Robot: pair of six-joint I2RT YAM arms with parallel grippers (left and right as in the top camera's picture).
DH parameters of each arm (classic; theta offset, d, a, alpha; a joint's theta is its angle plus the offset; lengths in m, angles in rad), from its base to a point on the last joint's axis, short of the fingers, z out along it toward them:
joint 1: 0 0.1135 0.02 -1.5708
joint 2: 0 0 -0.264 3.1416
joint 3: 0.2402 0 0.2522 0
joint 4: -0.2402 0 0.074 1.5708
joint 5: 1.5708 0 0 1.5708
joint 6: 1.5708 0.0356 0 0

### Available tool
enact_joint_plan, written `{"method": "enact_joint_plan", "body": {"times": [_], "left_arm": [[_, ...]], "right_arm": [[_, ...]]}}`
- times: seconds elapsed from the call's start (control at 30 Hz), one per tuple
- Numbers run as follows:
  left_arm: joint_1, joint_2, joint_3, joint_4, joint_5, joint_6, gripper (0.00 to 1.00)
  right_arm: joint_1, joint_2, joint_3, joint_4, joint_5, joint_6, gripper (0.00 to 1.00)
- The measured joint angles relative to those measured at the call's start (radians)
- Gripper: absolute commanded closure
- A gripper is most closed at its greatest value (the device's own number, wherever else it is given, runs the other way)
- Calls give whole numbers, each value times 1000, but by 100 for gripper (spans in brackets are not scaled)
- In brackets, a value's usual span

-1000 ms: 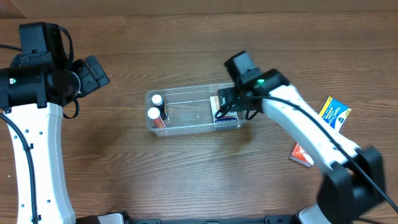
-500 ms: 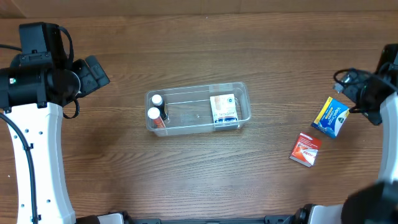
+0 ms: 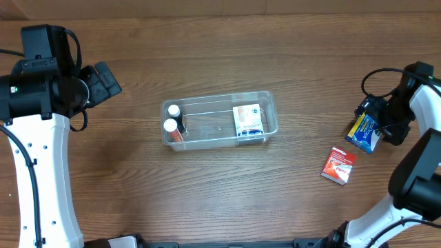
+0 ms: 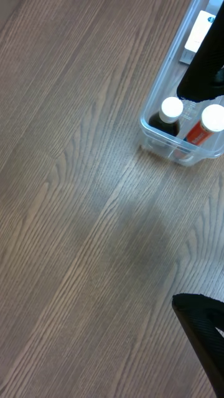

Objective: Pack container
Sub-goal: 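Grasp the blue VapoDrops box with the right gripper, then place the VapoDrops box into the container's middle and release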

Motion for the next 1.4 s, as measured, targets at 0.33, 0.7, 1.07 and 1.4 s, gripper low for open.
{"method": "enact_joint_plan", "body": {"times": [0.33, 0.7, 1.07, 1.4], "left_arm": [[0, 0, 0, 0, 0, 0, 0], [0, 0, 0, 0, 0, 0, 0], [0, 0, 0, 0, 0, 0, 0], [0, 0, 0, 0, 0, 0, 0]], "right_arm": [[0, 90, 0, 9, 0, -3, 1], [0, 95, -1, 6, -3, -5, 27], [81, 2, 132, -148, -41, -3, 27], [631, -380, 196, -144, -59, -33, 27]]}}
